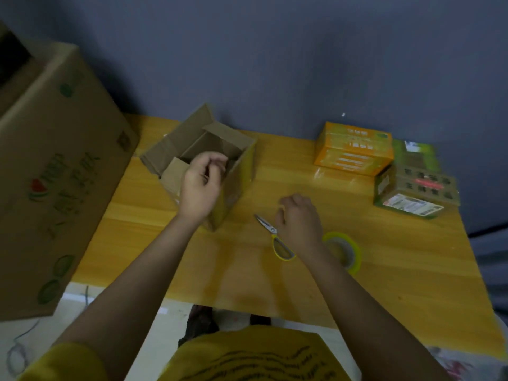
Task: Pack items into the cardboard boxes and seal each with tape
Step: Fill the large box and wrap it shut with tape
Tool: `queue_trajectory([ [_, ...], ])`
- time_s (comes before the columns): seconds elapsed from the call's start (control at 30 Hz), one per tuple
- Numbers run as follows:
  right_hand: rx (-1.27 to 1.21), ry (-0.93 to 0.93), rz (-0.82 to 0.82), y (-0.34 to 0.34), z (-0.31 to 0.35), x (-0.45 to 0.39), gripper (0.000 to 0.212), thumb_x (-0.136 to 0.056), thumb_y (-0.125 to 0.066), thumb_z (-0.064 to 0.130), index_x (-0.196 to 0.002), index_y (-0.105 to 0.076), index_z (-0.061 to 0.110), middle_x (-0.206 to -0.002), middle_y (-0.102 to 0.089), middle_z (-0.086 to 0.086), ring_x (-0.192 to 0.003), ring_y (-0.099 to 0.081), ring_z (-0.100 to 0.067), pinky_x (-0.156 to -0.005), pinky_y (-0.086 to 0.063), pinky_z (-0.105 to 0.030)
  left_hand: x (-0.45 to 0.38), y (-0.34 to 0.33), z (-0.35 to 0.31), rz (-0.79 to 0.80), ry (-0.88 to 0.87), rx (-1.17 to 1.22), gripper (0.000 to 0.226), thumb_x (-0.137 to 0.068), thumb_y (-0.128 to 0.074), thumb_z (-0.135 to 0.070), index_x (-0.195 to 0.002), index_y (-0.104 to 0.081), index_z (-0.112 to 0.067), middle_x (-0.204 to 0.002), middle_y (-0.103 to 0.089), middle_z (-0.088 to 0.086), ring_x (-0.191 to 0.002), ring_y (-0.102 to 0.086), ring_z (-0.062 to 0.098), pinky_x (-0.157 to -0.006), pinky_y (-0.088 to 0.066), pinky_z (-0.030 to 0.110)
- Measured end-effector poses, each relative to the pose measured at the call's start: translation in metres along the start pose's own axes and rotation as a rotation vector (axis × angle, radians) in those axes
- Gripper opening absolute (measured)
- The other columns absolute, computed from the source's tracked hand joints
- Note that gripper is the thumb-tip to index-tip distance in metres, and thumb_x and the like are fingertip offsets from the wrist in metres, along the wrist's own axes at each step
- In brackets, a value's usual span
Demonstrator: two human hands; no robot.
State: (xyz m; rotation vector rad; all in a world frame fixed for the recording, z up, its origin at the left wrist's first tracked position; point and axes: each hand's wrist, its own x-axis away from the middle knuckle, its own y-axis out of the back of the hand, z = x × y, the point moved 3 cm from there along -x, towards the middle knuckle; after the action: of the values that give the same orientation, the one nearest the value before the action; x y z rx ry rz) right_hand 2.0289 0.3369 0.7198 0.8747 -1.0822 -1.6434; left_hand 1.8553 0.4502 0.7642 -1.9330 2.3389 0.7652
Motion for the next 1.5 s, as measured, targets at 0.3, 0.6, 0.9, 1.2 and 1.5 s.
queue_trajectory([
  [0.3,-0.599,0.048,-0.050,0.021,0.186,-0.064,0.051,-0.092,-0.036,-0.008,-0.142,-0.045,0.004,-0.145,-0.045,-0.009,-0.134,-0.041,-0.021,-0.101,-0.029,-0.011,-0.084,0.056,0.074,0.846,-0.256,-0.757,0.047,-0.084,-0.056,-0.013,-0.130,-0.056,-0.021,-0.135,-0.056,-0.004,-0.130,-0.046,0.017,-0.115,-0.016,0.041],
  [0.6,-0.310,-0.225,0.320,-0.043,0.203,-0.089,0.053,-0.097,-0.048,0.019,-0.143,-0.031,0.000,-0.148,-0.035,-0.020,-0.138,-0.032,-0.035,-0.102,-0.035,-0.042,-0.107,0.070,0.077,1.072,-0.214,-0.735,0.008,-0.097,-0.049,-0.022,-0.092,-0.053,-0.018,-0.100,-0.066,0.007,-0.092,-0.060,0.025,-0.083,-0.045,0.038],
  [0.9,0.128,-0.085,-0.081,-0.091,0.185,-0.063,0.059,-0.100,-0.025,0.034,-0.147,-0.030,0.000,-0.156,-0.028,-0.015,-0.146,-0.022,-0.024,-0.118,-0.011,-0.040,-0.079,0.062,0.085,0.990,0.247,-0.179,0.026,-0.101,-0.042,-0.015,-0.106,-0.064,-0.003,-0.102,-0.066,0.010,-0.092,-0.060,0.022,-0.074,-0.043,0.025],
  [1.2,0.140,-0.004,0.001,-0.120,0.156,-0.014,0.061,-0.100,-0.029,0.034,-0.152,-0.016,0.005,-0.160,-0.013,-0.012,-0.149,-0.006,-0.022,-0.121,-0.002,-0.038,-0.074,0.044,0.099,0.908,0.376,-0.143,0.027,-0.102,-0.041,-0.019,-0.116,-0.063,-0.011,-0.106,-0.060,0.004,-0.091,-0.054,0.015,-0.074,-0.043,0.028],
  [1.5,0.039,0.007,0.026,-0.099,0.167,-0.040,0.061,-0.097,-0.018,0.033,-0.152,-0.007,0.009,-0.160,-0.004,-0.006,-0.148,0.005,-0.014,-0.120,0.007,-0.033,-0.079,0.041,0.097,0.952,0.449,-0.162,0.032,-0.103,-0.037,-0.020,-0.122,-0.061,-0.012,-0.118,-0.059,0.003,-0.102,-0.053,0.017,-0.085,-0.040,0.028],
])
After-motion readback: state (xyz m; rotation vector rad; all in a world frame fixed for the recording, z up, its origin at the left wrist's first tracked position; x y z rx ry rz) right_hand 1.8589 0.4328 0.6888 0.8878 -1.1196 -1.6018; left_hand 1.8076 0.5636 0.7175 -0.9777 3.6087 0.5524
